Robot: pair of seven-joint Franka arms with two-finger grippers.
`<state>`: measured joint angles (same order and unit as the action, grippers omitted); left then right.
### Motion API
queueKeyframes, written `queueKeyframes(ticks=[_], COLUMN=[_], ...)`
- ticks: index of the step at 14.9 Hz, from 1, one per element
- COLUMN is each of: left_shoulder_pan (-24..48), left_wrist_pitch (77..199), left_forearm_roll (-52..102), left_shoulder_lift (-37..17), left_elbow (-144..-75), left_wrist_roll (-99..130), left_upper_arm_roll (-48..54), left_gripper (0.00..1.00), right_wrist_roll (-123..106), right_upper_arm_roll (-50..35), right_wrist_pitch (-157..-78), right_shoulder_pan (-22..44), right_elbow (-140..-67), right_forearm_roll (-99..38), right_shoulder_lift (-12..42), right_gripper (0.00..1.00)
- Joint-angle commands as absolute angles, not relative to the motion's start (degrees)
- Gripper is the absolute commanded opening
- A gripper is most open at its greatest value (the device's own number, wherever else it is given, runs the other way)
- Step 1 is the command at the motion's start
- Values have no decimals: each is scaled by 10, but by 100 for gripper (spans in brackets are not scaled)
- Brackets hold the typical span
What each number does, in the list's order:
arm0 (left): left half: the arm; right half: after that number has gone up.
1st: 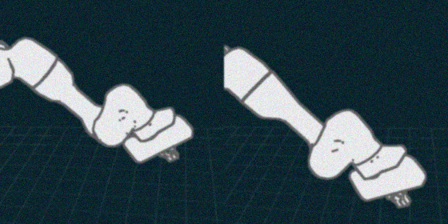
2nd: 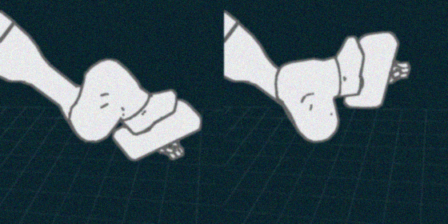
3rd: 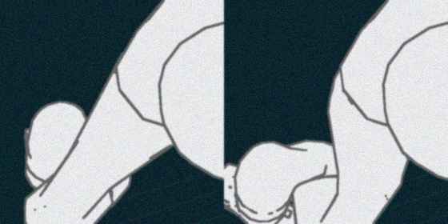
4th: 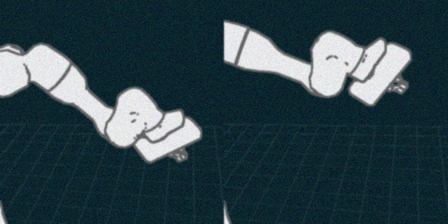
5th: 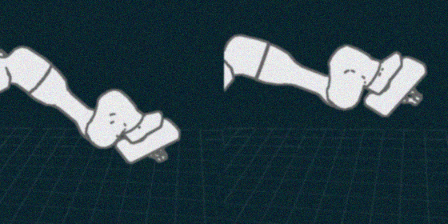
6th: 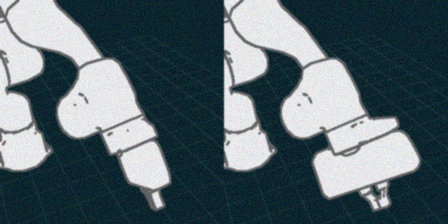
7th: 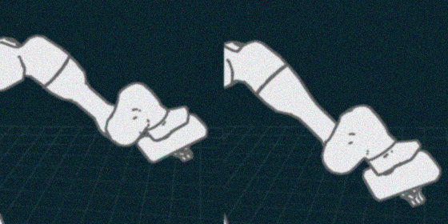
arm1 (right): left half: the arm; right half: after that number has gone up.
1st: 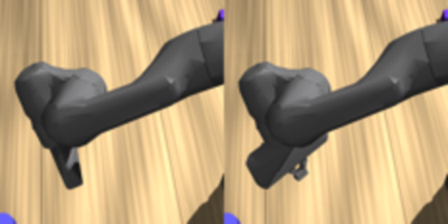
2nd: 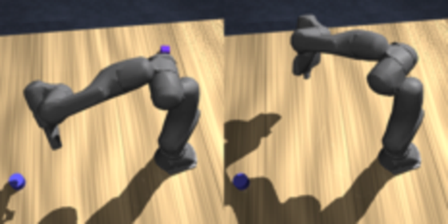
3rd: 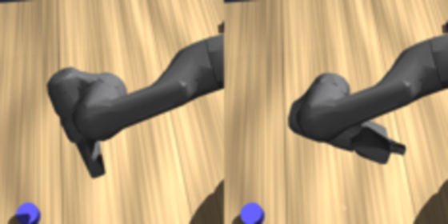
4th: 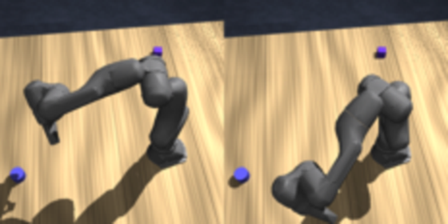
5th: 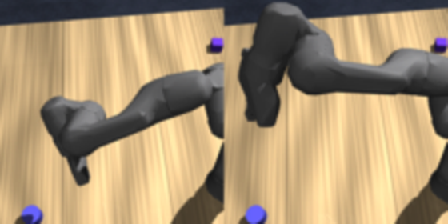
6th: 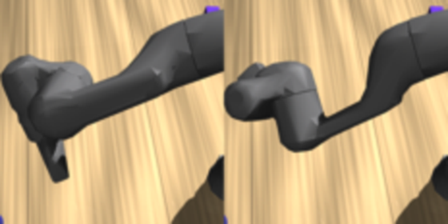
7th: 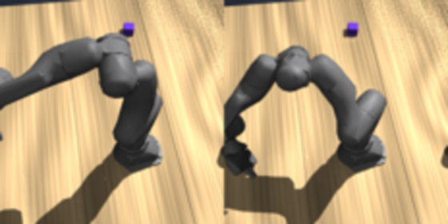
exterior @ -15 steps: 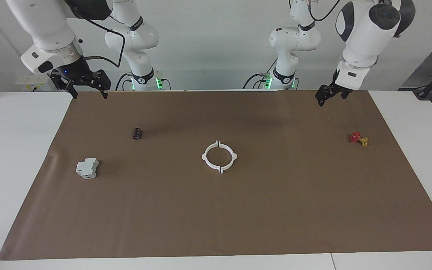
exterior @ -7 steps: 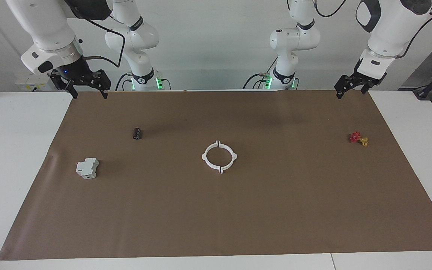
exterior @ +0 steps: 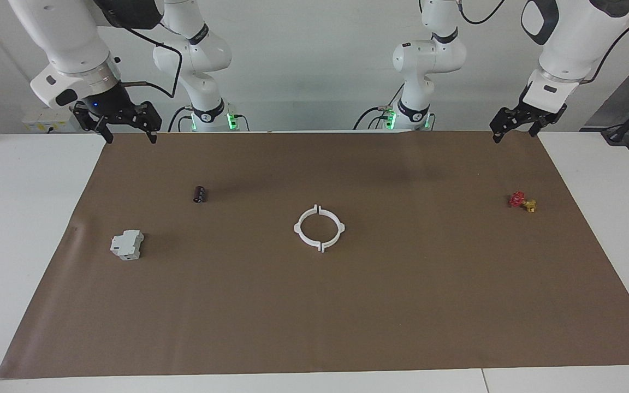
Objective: Assemble drain pipe with both arms
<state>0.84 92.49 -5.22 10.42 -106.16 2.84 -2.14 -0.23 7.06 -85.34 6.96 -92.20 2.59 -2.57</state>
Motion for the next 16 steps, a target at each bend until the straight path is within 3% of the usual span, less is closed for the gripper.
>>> queueKeyframes(ticks=[1,5,8,16], left_shoulder_pan=[4,11,12,11], left_wrist_pitch=[932,866,833,916], left_forearm_roll=[-43,-40,-39,1], left_shoulder_lift=[81,6,-17,0], left_elbow=[-1052,-934,-876,-915], left_wrist_roll=[16,16,15,-15], left_upper_arm_roll=[-25,-24,-19,-5], left_gripper=[100,100,100,100], right_wrist_roll=[-19,-19,-19,-19], right_upper_arm_roll=[65,65,65,65], right_wrist_pitch=[-849,-849,-849,-849], right_shoulder_pan=[58,58,58,58], right_elbow=[-926,-926,-926,-926], right_forearm_roll=[13,13,13,14], right_shoulder_lift=[-34,-34,-34,-34], right_gripper=[100,100,100,100])
